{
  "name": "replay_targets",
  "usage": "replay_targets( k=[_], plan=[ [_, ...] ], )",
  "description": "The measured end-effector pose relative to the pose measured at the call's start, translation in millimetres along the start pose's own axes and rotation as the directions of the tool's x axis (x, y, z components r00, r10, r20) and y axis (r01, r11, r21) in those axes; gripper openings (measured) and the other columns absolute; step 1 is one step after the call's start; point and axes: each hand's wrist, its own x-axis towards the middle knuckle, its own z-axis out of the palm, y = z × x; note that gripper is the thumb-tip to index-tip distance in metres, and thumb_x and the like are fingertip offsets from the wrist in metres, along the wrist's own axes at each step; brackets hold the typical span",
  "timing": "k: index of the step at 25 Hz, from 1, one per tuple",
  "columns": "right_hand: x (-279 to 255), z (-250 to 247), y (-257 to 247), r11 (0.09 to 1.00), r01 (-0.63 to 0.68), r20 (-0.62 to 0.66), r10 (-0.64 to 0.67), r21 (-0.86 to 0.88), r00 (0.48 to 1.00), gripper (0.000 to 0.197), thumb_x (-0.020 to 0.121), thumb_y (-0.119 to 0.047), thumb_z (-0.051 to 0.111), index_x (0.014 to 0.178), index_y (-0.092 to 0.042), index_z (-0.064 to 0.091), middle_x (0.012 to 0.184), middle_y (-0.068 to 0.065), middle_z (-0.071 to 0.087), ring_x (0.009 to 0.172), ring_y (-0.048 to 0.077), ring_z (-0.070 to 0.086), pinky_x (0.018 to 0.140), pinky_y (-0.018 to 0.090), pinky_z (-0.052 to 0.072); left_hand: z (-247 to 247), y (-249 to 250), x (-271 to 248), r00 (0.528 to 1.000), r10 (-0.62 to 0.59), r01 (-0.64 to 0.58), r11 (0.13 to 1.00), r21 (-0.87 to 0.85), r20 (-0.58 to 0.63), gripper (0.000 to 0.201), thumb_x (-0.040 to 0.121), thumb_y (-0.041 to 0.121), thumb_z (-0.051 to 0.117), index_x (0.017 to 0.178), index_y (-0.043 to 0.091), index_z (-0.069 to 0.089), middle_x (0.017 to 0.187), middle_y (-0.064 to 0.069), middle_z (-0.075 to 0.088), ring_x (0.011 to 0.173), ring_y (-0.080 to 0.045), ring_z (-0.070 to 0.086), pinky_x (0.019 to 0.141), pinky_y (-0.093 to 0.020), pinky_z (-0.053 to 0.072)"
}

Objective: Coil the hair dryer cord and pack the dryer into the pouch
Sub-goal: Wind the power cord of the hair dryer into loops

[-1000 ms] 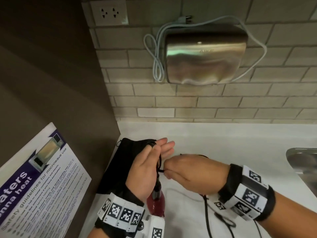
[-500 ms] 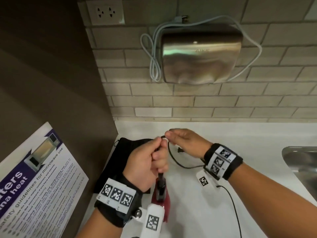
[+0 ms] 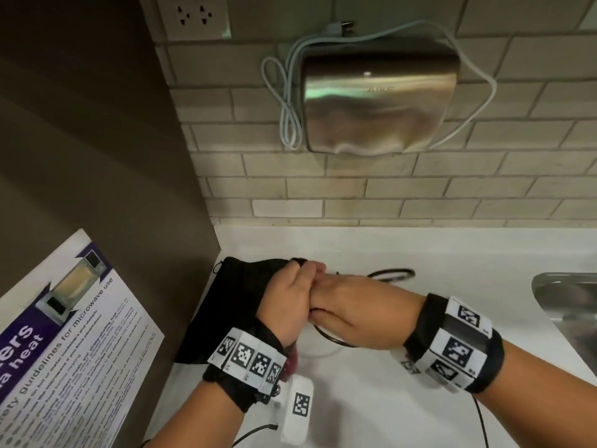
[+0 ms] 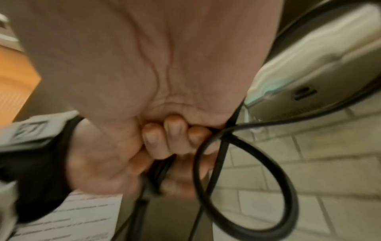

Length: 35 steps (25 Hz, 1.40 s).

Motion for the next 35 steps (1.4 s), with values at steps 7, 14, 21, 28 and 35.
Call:
replay_targets(
  k=[7, 14, 21, 28, 35],
  plan=[
    [8.7, -44.0, 51.1, 0.990, 0.001, -0.251, -0.036, -0.138, 0.967, 0.040, 0.092, -0.056, 0.070, 0.080, -0.018, 0.064, 0.076, -0.011, 0.057, 0.068, 0.012, 0.054, 0.065, 0.027, 0.045, -10.3, 5.4, -12.3, 0.930, -0.165, 0.180, 0.984, -0.014, 0.329, 0.051, 0.105, 0.046, 0.044, 0.090, 0.003, 0.069, 0.055, -0.005, 0.050, 0.038, -0.013, 0.035, 0.050, -0.029, 0.043],
    [27.7, 15.9, 71.3, 0.960, -0.230, -0.306, 0.173, -0.159, 0.936, 0.029, 0.103, -0.030, 0.037, 0.114, -0.017, 0.060, 0.094, 0.003, 0.073, 0.085, 0.028, 0.068, 0.079, 0.035, 0.043, -4.3, 25.2, -15.8, 0.836, -0.094, 0.429, 0.727, -0.536, 0.541, 0.037, 0.101, 0.043, 0.049, 0.075, 0.017, 0.057, 0.048, 0.007, 0.040, 0.033, -0.006, 0.034, 0.050, -0.025, 0.042],
    [2.5, 42.1, 33.1, 0.951, -0.138, -0.128, 0.106, -0.276, 0.986, 0.028, 0.113, -0.032, 0.041, 0.105, -0.013, 0.060, 0.086, 0.009, 0.073, 0.074, 0.035, 0.066, 0.080, 0.028, 0.037, -26.3, 42.4, 5.9, 0.994, 0.097, -0.024, 0.654, -0.756, 0.053, 0.034, 0.110, 0.028, 0.037, 0.100, 0.010, 0.064, 0.087, -0.006, 0.076, 0.080, -0.018, 0.076, 0.097, -0.037, 0.057],
    [0.4, -5.9, 24.0, 0.827, 0.062, -0.276, -0.256, -0.558, 0.926, 0.031, 0.107, -0.044, 0.051, 0.092, -0.024, 0.068, 0.082, -0.002, 0.063, 0.075, 0.023, 0.065, 0.085, 0.039, 0.051, -14.0, -12.8, 1.1, 0.982, 0.177, -0.186, 0.956, 0.228, 0.058, 0.045, 0.100, 0.045, 0.043, 0.081, 0.008, 0.062, 0.074, -0.007, 0.071, 0.070, -0.022, 0.065, 0.078, -0.053, 0.056],
    [18.2, -17.9, 75.6, 0.756, -0.098, -0.400, -0.227, -0.647, 0.888, 0.039, 0.109, -0.037, 0.045, 0.092, -0.017, 0.074, 0.082, -0.001, 0.068, 0.082, 0.030, 0.066, 0.107, 0.047, 0.046, -15.4, 7.4, -1.7, 0.954, -0.108, 0.052, 0.978, 0.200, 0.280, 0.056, 0.102, 0.057, 0.043, 0.074, 0.011, 0.059, 0.051, 0.003, 0.043, 0.042, -0.010, 0.038, 0.050, -0.028, 0.040]
  ],
)
